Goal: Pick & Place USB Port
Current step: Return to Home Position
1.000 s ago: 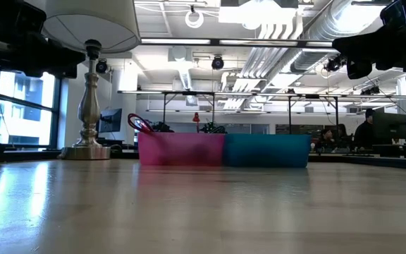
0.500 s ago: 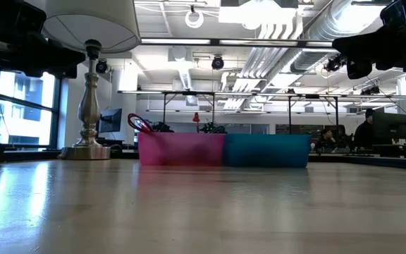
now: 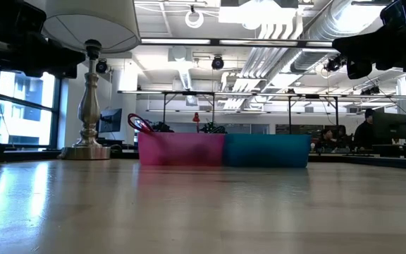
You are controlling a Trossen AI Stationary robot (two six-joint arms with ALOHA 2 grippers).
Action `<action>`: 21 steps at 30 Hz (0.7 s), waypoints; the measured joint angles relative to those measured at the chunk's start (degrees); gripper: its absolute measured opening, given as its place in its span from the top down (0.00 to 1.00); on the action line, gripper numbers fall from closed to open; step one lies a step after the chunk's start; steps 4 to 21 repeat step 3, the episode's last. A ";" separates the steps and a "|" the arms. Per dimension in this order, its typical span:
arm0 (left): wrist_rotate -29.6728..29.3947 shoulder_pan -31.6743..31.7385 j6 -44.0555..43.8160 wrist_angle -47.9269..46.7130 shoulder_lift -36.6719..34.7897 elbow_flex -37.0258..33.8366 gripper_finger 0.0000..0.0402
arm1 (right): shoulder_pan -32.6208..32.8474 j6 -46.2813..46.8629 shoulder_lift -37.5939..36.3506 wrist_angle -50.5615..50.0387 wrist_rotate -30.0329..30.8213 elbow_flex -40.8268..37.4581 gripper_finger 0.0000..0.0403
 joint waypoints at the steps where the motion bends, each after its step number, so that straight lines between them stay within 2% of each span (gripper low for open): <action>1: -0.02 0.01 0.00 0.00 -0.01 0.00 1.00 | 0.00 0.00 0.00 0.00 0.00 0.00 1.00; 21: -0.02 0.00 0.00 0.00 0.00 0.00 1.00 | 0.01 0.01 0.00 -0.01 0.00 -0.01 1.00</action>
